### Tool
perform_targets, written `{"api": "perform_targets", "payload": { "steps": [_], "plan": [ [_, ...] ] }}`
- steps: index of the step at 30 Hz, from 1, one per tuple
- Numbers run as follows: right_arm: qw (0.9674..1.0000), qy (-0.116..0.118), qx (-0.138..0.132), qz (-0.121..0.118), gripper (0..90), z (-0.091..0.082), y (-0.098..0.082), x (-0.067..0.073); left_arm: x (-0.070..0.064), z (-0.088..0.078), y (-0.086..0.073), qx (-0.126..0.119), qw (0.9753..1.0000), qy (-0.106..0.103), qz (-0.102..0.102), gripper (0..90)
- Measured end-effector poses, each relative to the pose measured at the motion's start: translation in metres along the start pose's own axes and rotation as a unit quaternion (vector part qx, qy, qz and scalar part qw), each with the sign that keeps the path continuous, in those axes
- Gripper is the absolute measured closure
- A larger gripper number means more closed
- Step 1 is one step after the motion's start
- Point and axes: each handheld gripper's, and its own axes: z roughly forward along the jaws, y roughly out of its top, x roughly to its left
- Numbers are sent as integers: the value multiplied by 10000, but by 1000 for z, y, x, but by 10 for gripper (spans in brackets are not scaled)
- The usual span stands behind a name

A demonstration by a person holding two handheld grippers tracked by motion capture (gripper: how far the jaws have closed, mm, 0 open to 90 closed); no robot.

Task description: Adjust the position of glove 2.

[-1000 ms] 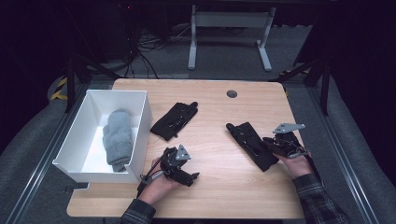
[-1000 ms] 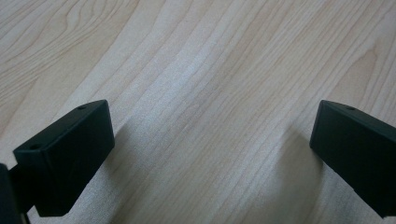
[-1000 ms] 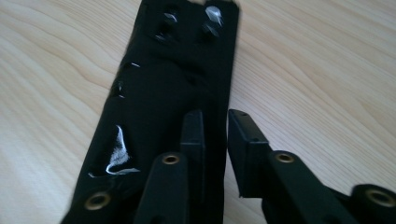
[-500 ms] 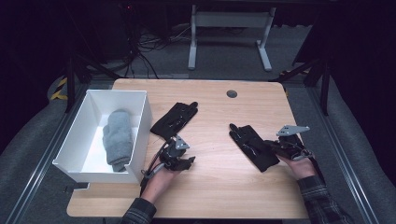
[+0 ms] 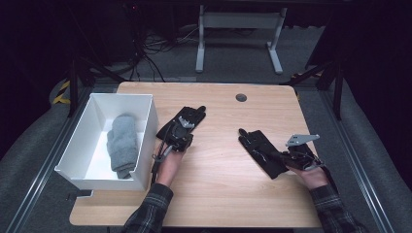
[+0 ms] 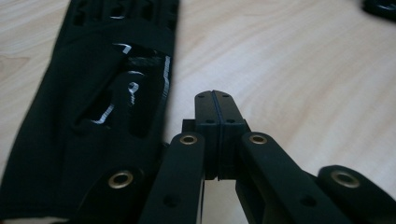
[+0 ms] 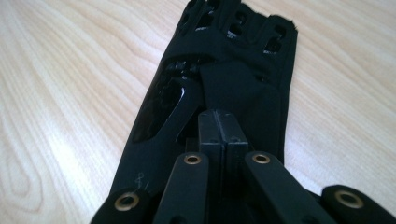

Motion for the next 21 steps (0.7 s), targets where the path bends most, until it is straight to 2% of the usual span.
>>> {"api": "perform_targets", "payload": {
  "steps": [2, 4, 5, 8, 10, 15, 21],
  "plan": [
    [10000, 42, 27, -8, 900, -1, -3, 0, 7, 7, 6, 0, 9999, 56, -85, 900],
    [10000, 70, 48, -5, 900, -2, -6, 0, 12, 13, 10, 61, 9997, 217, -22, 900],
    [10000, 82, 50, -12, 900, -2, -7, -1, 14, 16, 11, 18, 9996, 295, -52, 900],
    [9999, 94, 51, -13, 900, -3, -8, -1, 24, 27, 13, 172, 9990, 376, -148, 900],
    [9999, 86, 52, -17, 900, -3, -8, -2, 27, 34, 13, 322, 9987, 366, -159, 900],
    [10000, 78, 51, -22, 900, -3, -8, -2, 28, 37, 12, 352, 9988, 277, -197, 900],
    [10000, 70, 56, -44, 900, -3, -8, -1, 21, 31, 5, 357, 9992, -72, -181, 900]
  ]
}}
